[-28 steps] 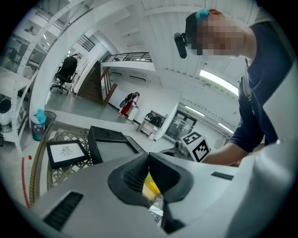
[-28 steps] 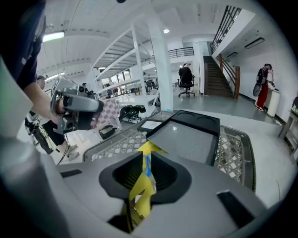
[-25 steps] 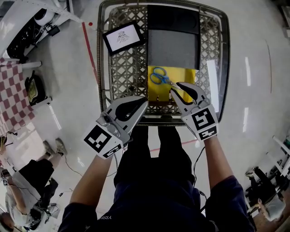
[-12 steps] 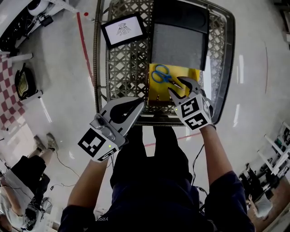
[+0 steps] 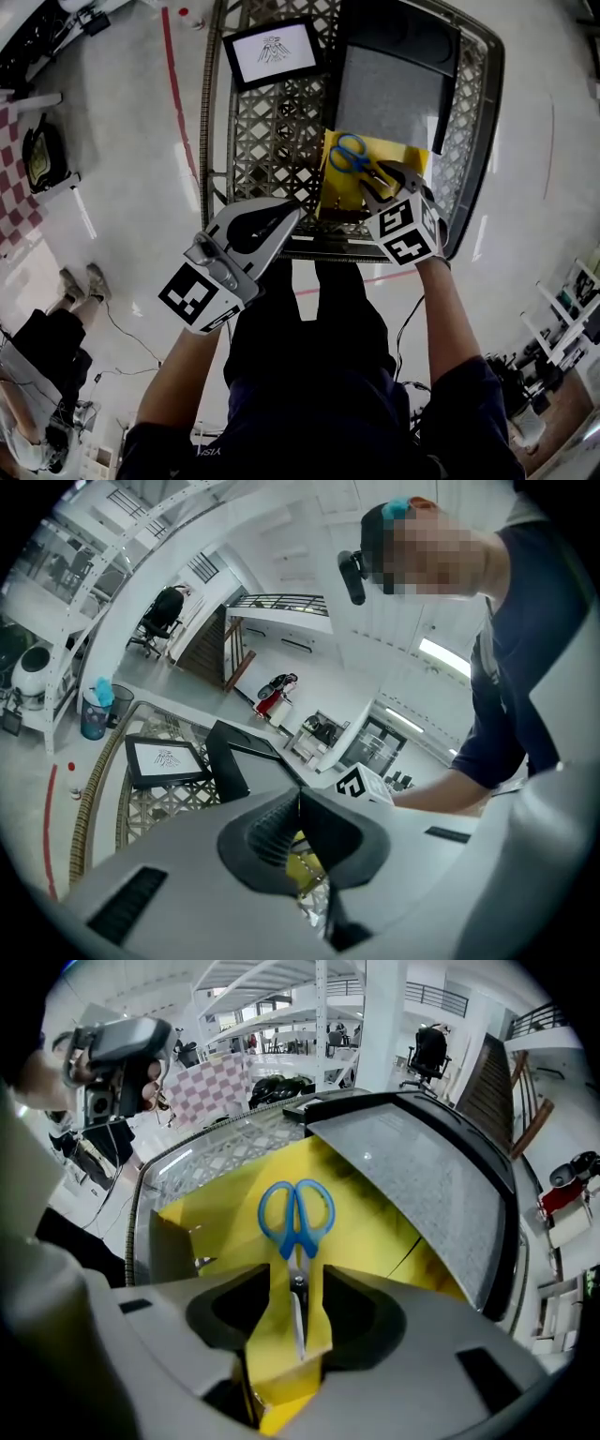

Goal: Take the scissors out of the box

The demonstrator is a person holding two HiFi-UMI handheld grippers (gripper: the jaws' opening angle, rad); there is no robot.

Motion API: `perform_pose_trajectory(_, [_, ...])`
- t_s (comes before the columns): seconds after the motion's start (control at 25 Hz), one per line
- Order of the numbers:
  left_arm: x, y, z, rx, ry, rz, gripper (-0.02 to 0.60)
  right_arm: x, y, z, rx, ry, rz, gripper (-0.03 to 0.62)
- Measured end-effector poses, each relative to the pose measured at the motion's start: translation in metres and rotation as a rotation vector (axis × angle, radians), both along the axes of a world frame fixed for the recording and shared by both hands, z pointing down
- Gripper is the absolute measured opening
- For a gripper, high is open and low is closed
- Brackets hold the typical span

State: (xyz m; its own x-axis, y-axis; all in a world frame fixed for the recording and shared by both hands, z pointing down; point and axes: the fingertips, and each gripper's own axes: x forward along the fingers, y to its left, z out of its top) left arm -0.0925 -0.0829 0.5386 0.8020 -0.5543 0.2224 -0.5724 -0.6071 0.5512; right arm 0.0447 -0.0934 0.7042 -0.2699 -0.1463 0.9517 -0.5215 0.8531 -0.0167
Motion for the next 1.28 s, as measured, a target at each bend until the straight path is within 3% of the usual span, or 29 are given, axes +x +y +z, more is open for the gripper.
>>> perform_pose_trajectory(0.16, [-0.003, -0.003, 0.000, -0.002, 0.009, -0.006, 0.025, 0.001, 0.002, 0.002, -0.031, 0.007, 0.002, 0.173])
perform_pose_trajectory(0.28, [-0.004, -0.004, -0.004, 0.005, 0.013, -0.007, 0.025, 0.005, 0.001, 0.003, -0.049, 0.030, 0.007, 0.100])
perform_pose_trajectory(0.76, [0.002, 0.004, -0.011, -0.001, 0.024, 0.021, 0.025, 0.005, 0.003, 0.001, -0.073, 0.036, 0.005, 0.072])
perform_pose_trajectory(1.12, [0.008, 0.007, -0.016, 0.011, 0.011, 0.030, 0.025, -0.006, 0.008, -0.019, -0.182, -0.232, 0.170, 0.072])
perform_pose_trajectory(1.28, [0.013, 0.008, -0.023, 0.020, -0.002, 0.036, 0.025, -0.004, 0.009, -0.040, -0.187, -0.341, 0.233, 0.072])
